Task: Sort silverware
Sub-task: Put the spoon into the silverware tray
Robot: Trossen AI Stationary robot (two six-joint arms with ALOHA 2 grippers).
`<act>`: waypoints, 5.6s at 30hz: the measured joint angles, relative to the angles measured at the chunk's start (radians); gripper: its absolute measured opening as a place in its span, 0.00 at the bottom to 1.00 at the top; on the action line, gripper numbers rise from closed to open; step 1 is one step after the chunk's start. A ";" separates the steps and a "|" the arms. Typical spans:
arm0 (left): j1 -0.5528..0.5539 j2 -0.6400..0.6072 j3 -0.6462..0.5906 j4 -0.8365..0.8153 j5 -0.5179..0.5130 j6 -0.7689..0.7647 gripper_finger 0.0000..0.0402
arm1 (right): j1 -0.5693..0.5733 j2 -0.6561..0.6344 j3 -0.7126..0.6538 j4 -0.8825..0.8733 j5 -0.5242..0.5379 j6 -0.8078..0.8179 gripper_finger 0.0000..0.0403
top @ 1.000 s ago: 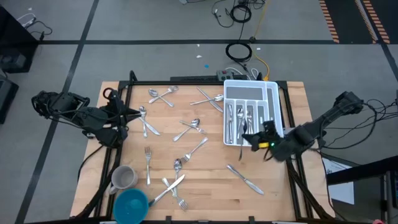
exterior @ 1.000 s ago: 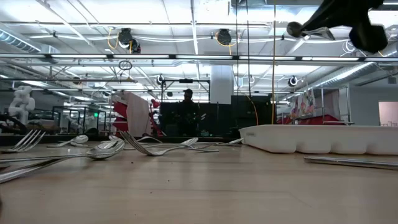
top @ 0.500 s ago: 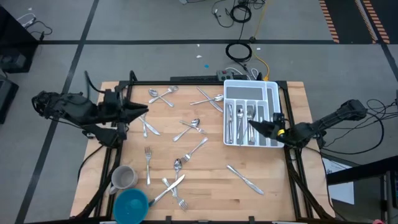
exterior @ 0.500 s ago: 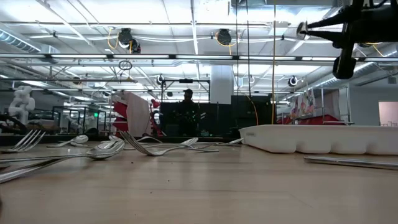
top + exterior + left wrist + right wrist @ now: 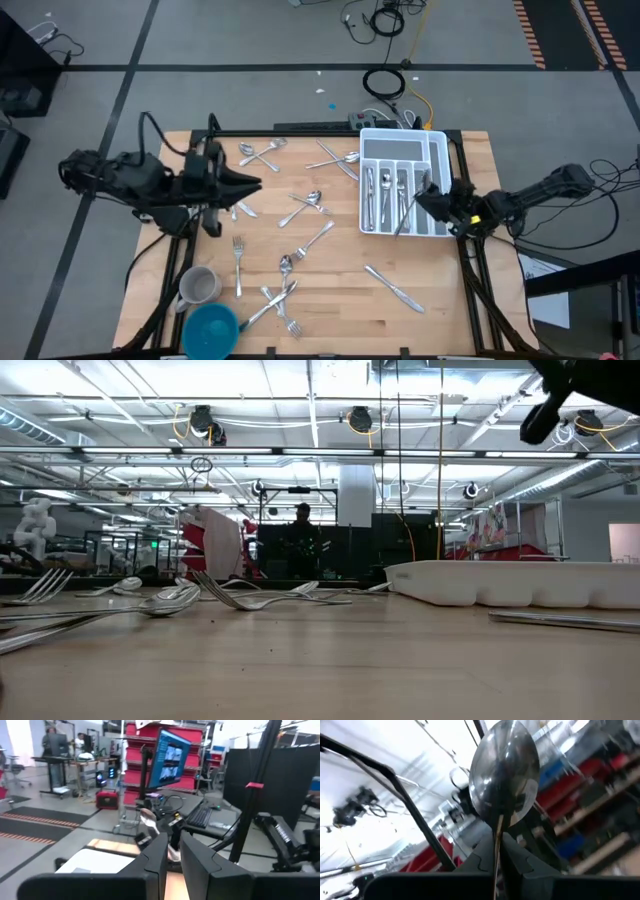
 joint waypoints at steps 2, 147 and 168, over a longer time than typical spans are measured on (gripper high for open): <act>0.027 0.032 0.000 0.062 0.063 -0.005 0.14 | -0.018 0.002 0.000 0.028 -0.012 -0.010 0.00; 0.601 0.963 0.291 0.547 0.962 -0.683 0.02 | -0.334 0.143 0.219 -0.477 -0.876 0.677 0.39; 0.645 1.170 0.324 0.508 0.729 -0.801 0.02 | -0.260 0.002 0.219 -0.993 -0.803 0.646 0.39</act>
